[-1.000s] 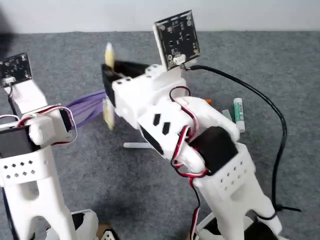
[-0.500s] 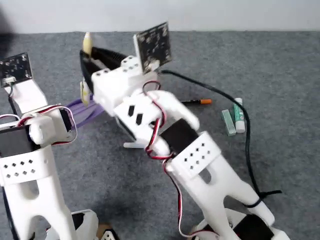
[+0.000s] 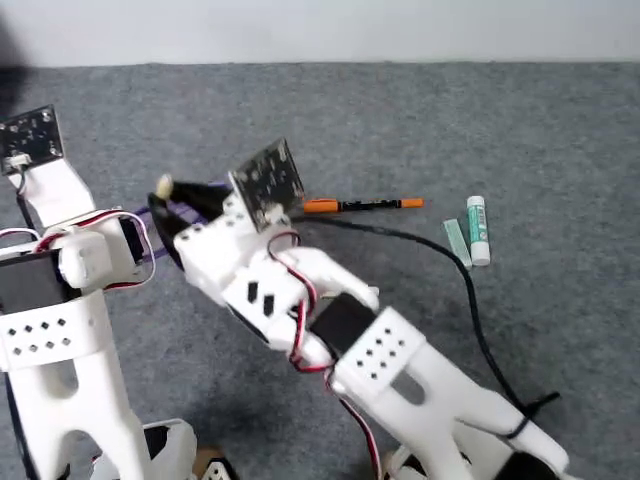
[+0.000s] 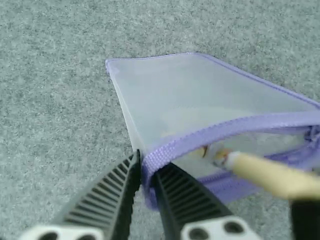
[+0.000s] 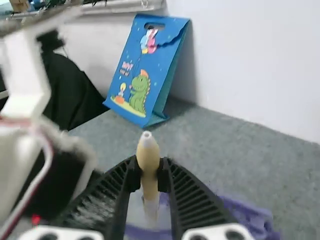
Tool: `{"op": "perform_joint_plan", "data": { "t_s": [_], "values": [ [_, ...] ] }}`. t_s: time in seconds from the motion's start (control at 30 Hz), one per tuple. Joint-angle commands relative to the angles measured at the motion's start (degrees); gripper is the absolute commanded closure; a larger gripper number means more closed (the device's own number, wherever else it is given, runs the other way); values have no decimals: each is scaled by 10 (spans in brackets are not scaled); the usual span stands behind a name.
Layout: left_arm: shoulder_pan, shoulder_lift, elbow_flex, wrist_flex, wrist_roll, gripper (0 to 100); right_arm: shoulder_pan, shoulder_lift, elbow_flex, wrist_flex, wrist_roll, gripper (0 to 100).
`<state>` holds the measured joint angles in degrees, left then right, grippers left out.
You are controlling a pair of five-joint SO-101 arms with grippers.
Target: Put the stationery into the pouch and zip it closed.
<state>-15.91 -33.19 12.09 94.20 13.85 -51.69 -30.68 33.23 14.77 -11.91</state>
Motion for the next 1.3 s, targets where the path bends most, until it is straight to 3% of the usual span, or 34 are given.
{"op": "perform_joint_plan", "data": {
  "t_s": [0.0,0.1,0.3,0.47,0.7,0.93,1.27],
  "values": [
    [4,4,-30,1,7,984,-22,-45,21,-7,10,990],
    [4,4,-30,1,7,984,-44,-42,24,39,10,980],
    [4,4,-29,1,7,984,-51,-18,-33,138,6,813],
    [4,4,-29,1,7,984,-30,-15,-112,236,6,864],
    [-1,0,-29,5,7,984,54,-14,-181,426,10,872],
    [-18,-2,-29,21,7,985,103,19,-155,567,163,872],
    [-73,-2,-29,37,3,985,111,224,-178,557,241,871]
  ]
}}
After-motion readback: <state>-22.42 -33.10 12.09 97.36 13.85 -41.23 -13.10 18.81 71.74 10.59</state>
